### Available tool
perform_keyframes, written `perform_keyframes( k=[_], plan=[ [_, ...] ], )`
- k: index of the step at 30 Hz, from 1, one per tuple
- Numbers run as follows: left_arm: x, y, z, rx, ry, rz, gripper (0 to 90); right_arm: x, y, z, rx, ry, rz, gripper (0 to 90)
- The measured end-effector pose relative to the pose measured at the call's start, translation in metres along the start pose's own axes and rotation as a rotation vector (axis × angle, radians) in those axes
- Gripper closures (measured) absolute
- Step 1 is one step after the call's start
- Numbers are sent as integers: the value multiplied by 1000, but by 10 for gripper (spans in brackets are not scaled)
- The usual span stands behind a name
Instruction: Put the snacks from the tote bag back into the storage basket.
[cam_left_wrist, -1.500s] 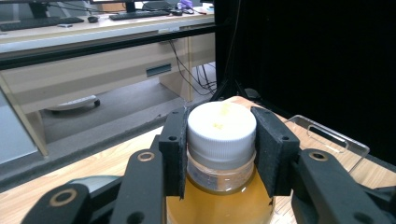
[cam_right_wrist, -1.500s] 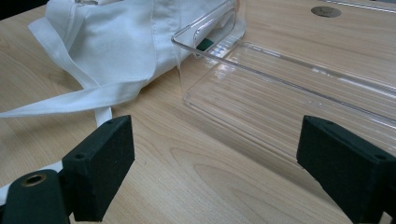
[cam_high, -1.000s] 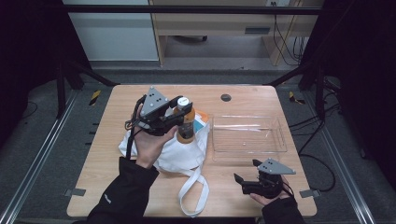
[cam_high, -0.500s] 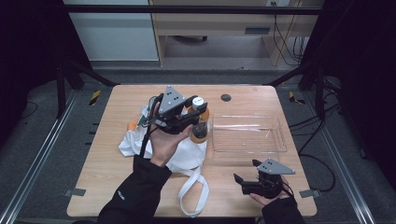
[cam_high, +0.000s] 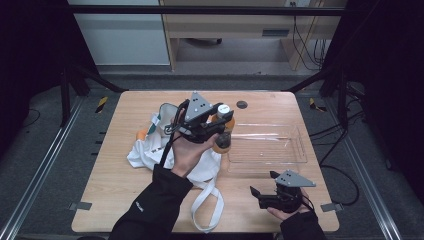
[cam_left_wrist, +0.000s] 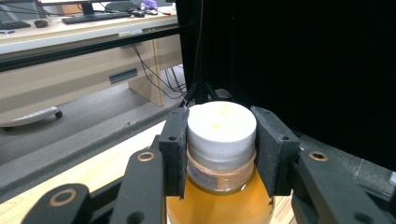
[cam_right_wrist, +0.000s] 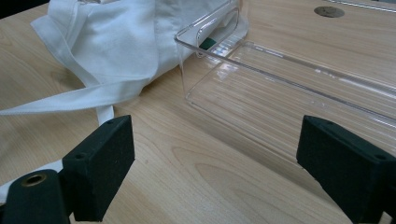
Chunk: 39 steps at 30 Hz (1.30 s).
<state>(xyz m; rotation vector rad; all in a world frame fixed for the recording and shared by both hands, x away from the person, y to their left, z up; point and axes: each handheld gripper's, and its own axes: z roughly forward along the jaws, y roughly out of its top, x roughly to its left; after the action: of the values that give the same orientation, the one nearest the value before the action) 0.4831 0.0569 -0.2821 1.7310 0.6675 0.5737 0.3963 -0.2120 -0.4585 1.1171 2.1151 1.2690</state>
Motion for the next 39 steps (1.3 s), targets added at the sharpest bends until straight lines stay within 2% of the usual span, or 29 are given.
perform_keyframes(
  k=[8,12,20,29,32,39],
  plan=[
    [-7,3,9,-3,-14,11,588,0,0,0,-2,2,1,116],
    [-14,6,18,2,-28,17,588,0,0,0,-3,5,2,116],
    [-18,5,32,13,-44,19,587,0,0,0,1,7,5,116],
    [-21,-1,51,32,-56,19,588,1,0,0,3,9,6,116],
    [-23,-4,55,22,-56,26,588,1,0,0,4,11,7,116],
    [-26,-9,63,43,-62,20,587,1,0,1,2,13,3,116]
  ],
)
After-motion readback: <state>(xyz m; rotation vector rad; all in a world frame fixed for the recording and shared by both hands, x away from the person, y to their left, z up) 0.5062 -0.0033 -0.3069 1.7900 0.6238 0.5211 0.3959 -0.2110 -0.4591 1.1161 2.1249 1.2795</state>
